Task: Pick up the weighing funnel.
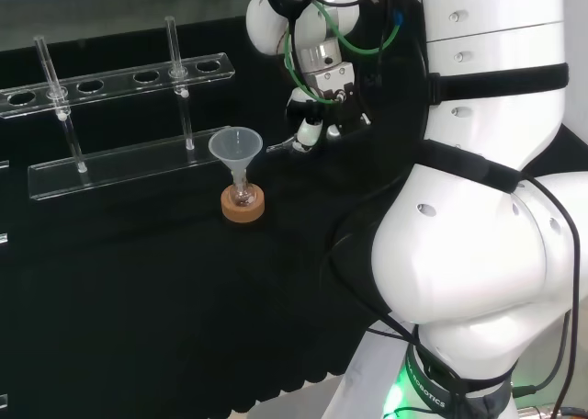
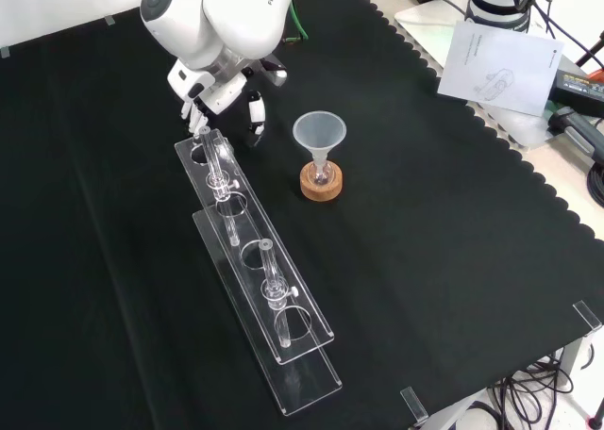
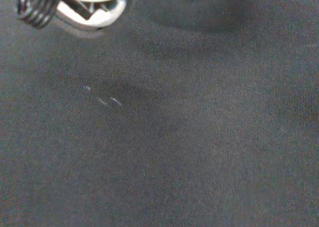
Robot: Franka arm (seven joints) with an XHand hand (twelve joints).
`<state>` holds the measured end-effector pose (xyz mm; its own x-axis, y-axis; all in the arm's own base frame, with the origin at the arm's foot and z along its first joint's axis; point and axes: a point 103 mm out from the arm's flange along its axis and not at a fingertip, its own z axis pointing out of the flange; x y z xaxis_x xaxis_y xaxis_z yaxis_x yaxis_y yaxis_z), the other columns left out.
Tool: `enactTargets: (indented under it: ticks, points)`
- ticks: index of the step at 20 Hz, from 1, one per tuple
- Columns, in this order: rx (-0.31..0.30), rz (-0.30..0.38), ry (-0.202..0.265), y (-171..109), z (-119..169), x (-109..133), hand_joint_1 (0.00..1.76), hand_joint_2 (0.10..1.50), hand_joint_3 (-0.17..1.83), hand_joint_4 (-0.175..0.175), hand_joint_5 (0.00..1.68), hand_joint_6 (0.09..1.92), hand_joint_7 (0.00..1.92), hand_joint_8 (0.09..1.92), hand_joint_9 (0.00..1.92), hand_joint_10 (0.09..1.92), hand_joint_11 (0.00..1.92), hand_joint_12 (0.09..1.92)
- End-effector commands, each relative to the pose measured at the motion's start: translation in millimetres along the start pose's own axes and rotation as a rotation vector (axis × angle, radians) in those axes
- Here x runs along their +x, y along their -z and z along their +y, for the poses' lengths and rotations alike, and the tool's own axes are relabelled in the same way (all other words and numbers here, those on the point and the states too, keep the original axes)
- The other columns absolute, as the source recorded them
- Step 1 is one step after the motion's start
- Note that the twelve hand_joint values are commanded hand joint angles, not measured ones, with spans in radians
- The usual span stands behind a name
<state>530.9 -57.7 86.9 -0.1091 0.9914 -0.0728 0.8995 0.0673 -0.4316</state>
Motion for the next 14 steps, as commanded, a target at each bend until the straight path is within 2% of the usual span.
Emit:
enactTargets:
  ticks: [1, 8, 10, 14]
  points:
    - [0.006, -0.039, -0.003, -3.0, 4.2, -1.2, 0.94, 0.59, 0.55, 0.007, 0.66, 0.6, 0.5, 0.64, 0.75, 0.48, 0.48, 1.28]
    - [0.012, -0.074, -0.012, -4.2, 7.9, -2.7, 0.95, 0.58, 0.56, 0.01, 0.66, 0.68, 0.51, 0.65, 0.75, 0.48, 0.49, 1.27]
    - [0.008, -0.07, -0.006, -4.2, 7.4, -11.5, 0.95, 0.58, 0.56, 0.011, 0.67, 0.69, 0.51, 0.65, 0.76, 0.48, 0.49, 1.27]
    - [0.001, -0.083, -0.014, -5.3, 8.5, -6.5, 0.95, 0.58, 0.56, 0.019, 0.71, 0.71, 0.52, 0.65, 0.76, 0.49, 0.49, 1.27]
